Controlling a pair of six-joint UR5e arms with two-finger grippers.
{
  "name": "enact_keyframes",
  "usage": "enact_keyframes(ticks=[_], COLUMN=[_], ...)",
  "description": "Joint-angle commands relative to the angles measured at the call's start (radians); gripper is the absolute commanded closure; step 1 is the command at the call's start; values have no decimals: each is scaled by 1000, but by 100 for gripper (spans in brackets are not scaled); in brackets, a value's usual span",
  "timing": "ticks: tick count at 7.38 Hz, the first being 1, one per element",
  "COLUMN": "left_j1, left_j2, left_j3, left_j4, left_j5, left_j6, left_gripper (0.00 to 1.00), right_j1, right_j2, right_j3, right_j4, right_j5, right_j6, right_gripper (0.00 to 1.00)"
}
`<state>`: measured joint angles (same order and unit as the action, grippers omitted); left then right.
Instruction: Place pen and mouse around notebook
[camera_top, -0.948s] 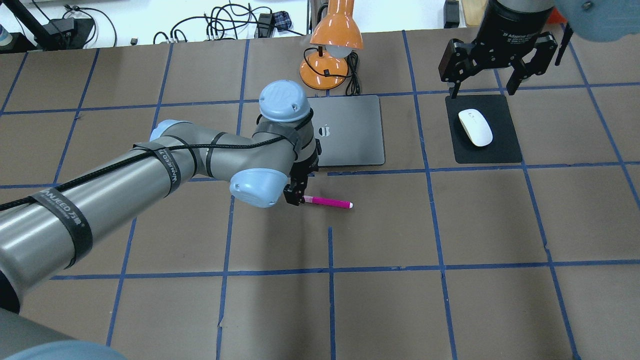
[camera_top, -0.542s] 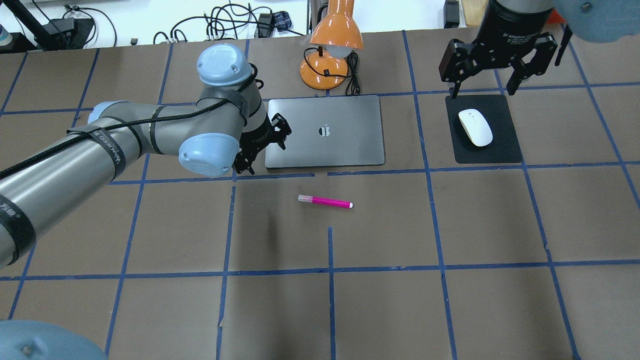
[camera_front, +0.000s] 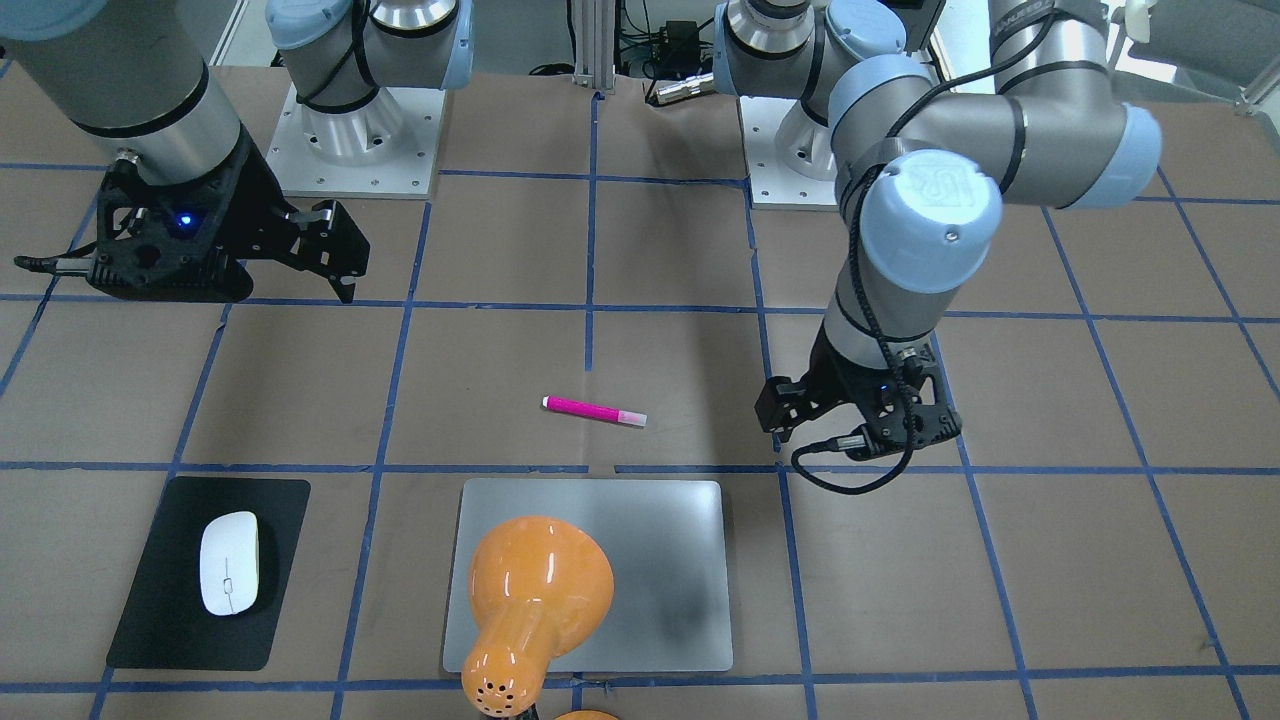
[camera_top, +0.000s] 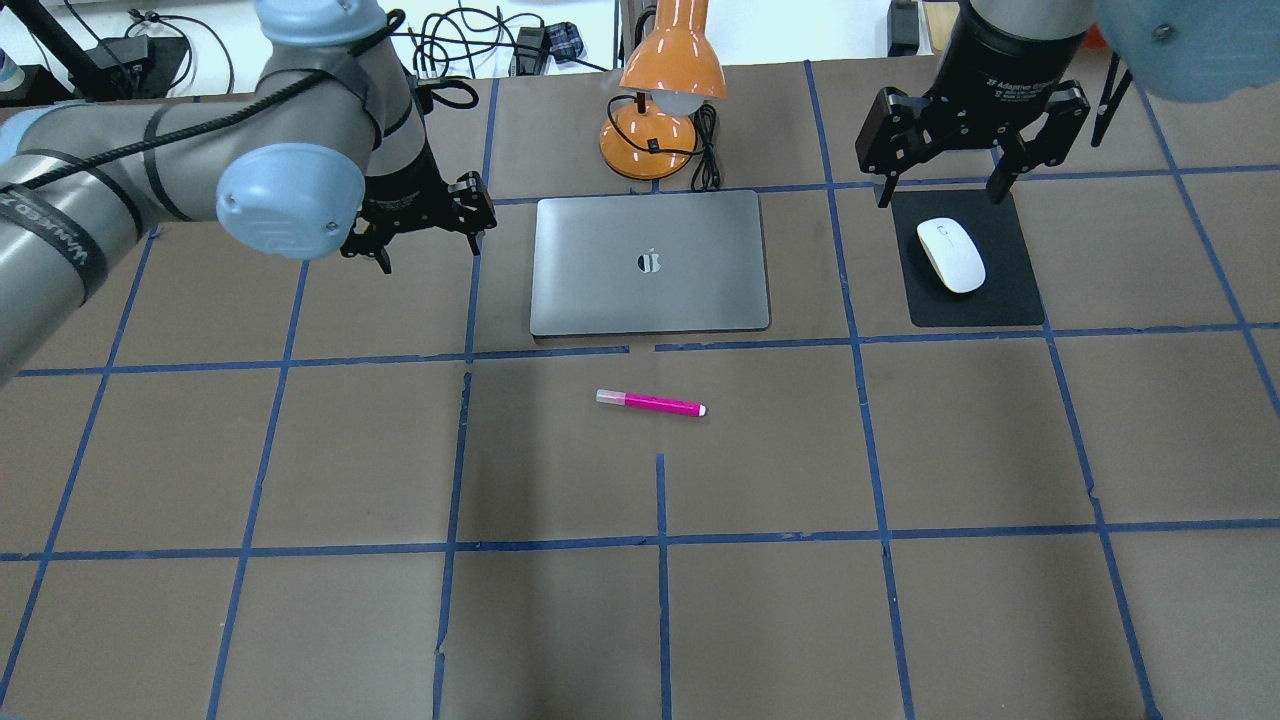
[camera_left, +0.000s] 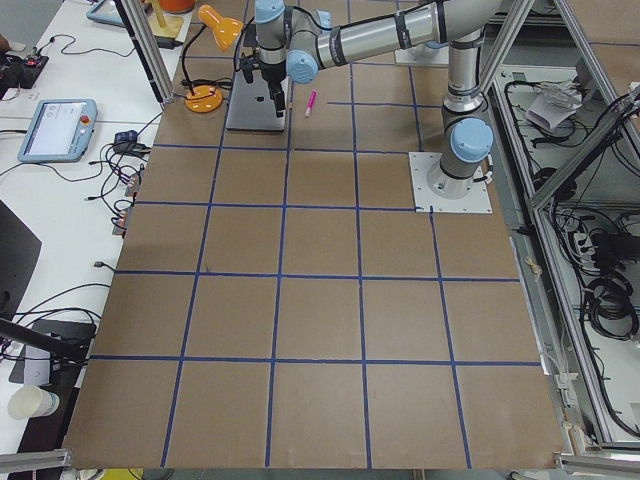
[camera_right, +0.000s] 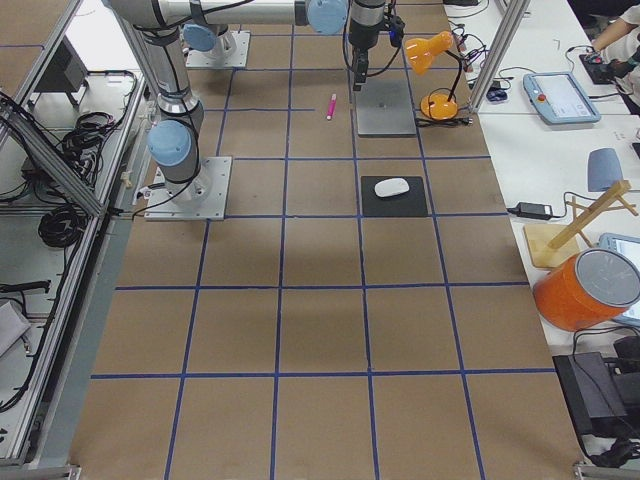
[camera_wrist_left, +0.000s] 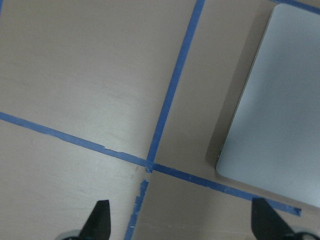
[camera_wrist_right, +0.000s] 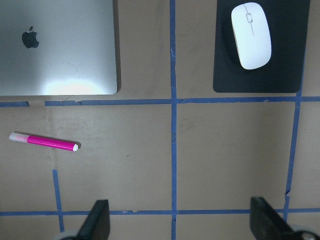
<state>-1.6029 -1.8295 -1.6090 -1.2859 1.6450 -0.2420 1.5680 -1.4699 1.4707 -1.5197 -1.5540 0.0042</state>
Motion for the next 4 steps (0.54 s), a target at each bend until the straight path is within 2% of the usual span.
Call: enact_keyframes(ticks=[1, 2, 4], left_j1=[61, 60, 69], left_j2=[80, 108, 153], left_j3=[59, 86, 77], left_j4=[-187, -252, -292], left_j5=[-7, -10, -30], left_j6=[92, 187, 202], left_gripper=[0, 0, 0], right_j1=[3, 3, 0], right_j2=[-20, -29, -21], right_j3=[22, 11, 10], right_j4=[-2, 6, 1], right_j5=[-9, -12, -41], right_j6=[2, 8, 3], right_gripper=[0, 0, 0])
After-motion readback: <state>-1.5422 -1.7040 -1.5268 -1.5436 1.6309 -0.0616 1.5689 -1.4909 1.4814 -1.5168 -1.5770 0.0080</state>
